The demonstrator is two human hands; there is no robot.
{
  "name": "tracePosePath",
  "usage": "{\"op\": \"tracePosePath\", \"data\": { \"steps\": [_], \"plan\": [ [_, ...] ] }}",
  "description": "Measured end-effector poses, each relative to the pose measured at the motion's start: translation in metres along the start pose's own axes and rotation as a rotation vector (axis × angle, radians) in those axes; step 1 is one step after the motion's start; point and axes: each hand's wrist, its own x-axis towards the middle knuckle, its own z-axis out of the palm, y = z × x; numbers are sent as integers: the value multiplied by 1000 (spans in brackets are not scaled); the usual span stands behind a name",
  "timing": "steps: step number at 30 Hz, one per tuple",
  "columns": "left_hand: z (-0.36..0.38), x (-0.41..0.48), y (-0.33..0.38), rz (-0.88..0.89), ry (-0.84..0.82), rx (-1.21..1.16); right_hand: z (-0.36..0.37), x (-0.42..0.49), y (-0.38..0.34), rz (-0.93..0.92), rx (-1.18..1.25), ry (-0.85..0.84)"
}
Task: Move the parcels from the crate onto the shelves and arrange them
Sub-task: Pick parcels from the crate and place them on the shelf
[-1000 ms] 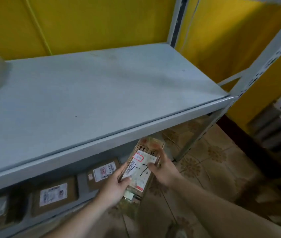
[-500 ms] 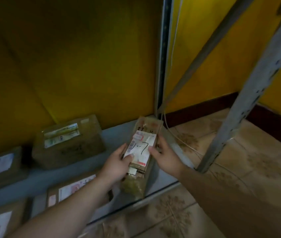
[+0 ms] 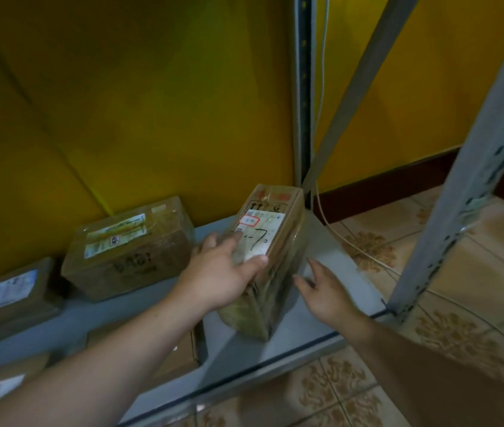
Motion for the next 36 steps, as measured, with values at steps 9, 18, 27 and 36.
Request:
{"op": "tracePosePath", "data": {
  "steps": [9, 18, 27, 36],
  "plan": [
    [11, 19, -1, 100, -53, 285, -2, 13, 29, 50, -748, -128],
    [0, 100, -17, 129, 71, 456, -6, 28, 36, 91, -770, -122],
    [1, 144, -21, 183, 217, 595, -5, 33, 35, 94, -777, -81],
    [-13, 180, -33, 227, 182, 564, -5, 33, 34, 99, -766, -85]
  ]
}}
